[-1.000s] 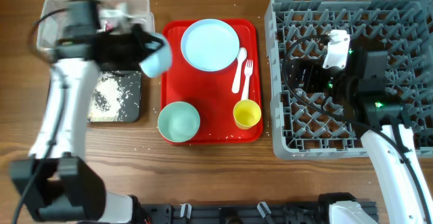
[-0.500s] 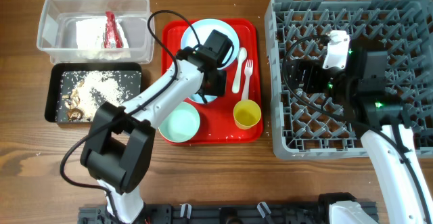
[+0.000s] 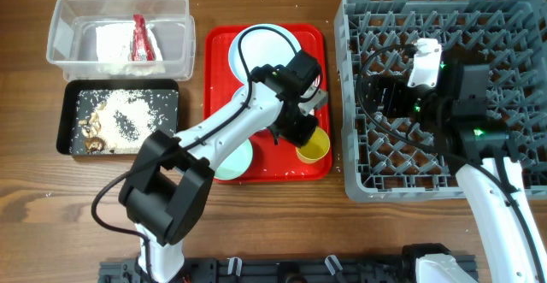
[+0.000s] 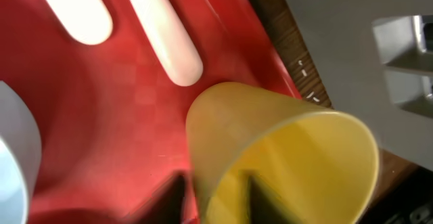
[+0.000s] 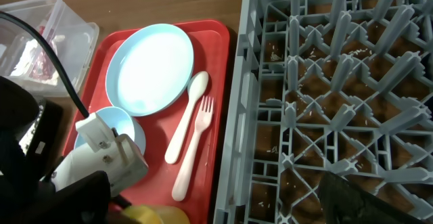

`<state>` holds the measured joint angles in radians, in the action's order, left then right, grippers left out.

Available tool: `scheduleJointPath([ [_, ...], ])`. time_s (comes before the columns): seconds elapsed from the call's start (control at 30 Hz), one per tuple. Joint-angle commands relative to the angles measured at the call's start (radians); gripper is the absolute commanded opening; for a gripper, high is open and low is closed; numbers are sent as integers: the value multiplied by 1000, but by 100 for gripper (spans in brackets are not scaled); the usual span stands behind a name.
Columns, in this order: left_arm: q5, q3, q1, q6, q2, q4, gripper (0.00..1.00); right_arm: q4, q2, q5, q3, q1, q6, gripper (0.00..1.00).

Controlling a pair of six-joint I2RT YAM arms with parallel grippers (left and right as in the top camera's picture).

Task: Sort waste into correct bins and load items into the dishwasher rack
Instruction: 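Grasp the yellow cup with the right gripper and move it to the rack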

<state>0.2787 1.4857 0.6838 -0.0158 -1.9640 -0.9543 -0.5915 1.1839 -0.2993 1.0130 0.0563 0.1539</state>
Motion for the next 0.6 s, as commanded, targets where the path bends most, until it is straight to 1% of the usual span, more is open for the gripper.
scheduleJointPath([
  [0.0,-6,11,-16,0,-4,-1,4,-1,4,-18,21,2,6,100],
  [0.03,17,19,-32,-19,7,-8,4,-2,4,-18,21,2,13,100],
  [0.07,122,44,-82,-22,41,-20,4,-1,4,-37,21,2,52,100],
  [0.17,435,79,-222,-21,109,3,4,45,4,-226,20,2,58,100],
  [0.2,624,79,-300,-21,134,31,4,79,6,-314,19,2,59,100],
  [0.27,900,79,-405,-21,139,71,4,143,23,-462,19,2,73,100],
  [0.3,1019,79,-451,-21,139,86,4,193,40,-539,19,2,96,100],
  [0.33,1100,79,-484,-21,139,99,4,251,62,-615,19,2,114,100],
  [0.4,1217,79,-519,-21,139,114,4,407,116,-778,19,6,153,100],
  [0.47,1278,79,-521,-21,139,114,4,566,178,-867,19,33,224,100],
  [0.53,1285,79,-520,-21,139,114,4,722,229,-951,19,68,294,95],
  [0.57,1285,79,-520,-21,139,114,4,776,243,-959,19,84,319,95],
])
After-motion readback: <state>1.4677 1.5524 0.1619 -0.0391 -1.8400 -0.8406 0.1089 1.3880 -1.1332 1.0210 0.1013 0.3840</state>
